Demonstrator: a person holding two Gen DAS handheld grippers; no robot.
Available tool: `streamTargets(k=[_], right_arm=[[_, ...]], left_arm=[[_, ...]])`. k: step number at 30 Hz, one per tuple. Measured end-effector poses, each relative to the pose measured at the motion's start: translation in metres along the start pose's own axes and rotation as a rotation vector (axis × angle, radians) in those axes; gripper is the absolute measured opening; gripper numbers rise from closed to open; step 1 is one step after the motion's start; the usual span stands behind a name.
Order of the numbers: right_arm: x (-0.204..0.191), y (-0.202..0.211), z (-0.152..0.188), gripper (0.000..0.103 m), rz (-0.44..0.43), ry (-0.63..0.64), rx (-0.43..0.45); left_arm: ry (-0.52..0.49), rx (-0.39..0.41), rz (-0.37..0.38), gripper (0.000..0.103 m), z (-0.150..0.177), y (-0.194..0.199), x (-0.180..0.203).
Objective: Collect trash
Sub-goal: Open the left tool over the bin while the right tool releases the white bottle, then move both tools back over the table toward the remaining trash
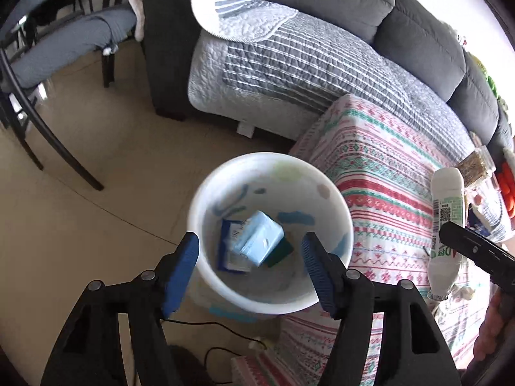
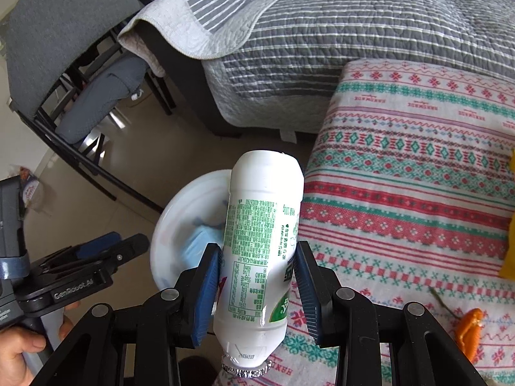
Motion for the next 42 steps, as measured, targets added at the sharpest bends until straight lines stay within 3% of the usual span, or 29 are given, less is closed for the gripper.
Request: streamTargets(k=[2, 6, 12, 22, 23, 26, 32, 38, 42], right_arm=[[-0.002, -0.006, 0.000, 0.041, -0.003, -0.001, -0.006], [-0.009, -0.019, -0.001, 0.041, -0.011, 0.005, -0.015], [-0.018, -0.042, -0.002, 0.041, -0.019, 0.015, -0.034], [-0.034, -0.081, -0.004, 0.043, -0.044, 0.019, -0.051], [-0.036, -0.083, -0.004, 0.044, -0.043, 0.022, -0.052], [-0.040, -0.081, -0.003, 0.067, -0.032, 0.023, -0.048], [-0.036, -0.057, -0.005, 0.079, 0.020, 0.057, -0.009], [-0.015, -0.025, -0.001, 0.087, 0.154, 0.056, -0.001], [0.005, 0.001, 0.005, 0.095, 0.191, 0.051, 0.004]], left_arm=[[0.001, -0.001, -0.023, 0.070, 0.000, 0.004, -0.005], [-0.006, -0.055, -0.144, 0.078, 0.010, 0.003, -0.022], [0.028, -0.077, -0.163, 0.087, 0.022, 0.009, -0.054], [0.054, -0.096, -0.186, 0.087, 0.029, 0.011, -0.085], [0.057, -0.098, -0.188, 0.087, 0.029, 0.010, -0.086], [0.064, -0.101, -0.189, 0.087, 0.028, 0.010, -0.087], [0.042, -0.102, -0.178, 0.087, 0.028, 0.013, -0.075], [0.006, -0.097, -0.166, 0.087, 0.026, 0.016, -0.053], [-0.038, -0.081, -0.151, 0.090, 0.021, 0.018, -0.029]])
Point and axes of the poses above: each gripper's, at about its wrist camera, not at the fingertips, and y roughly against the way its jaws point, x to its right, z to its underside, the point moved 4 cm from there along -y, roughly the way its jaws point, and after that the axes turned 1 degree about y, right-handed, at the moved point
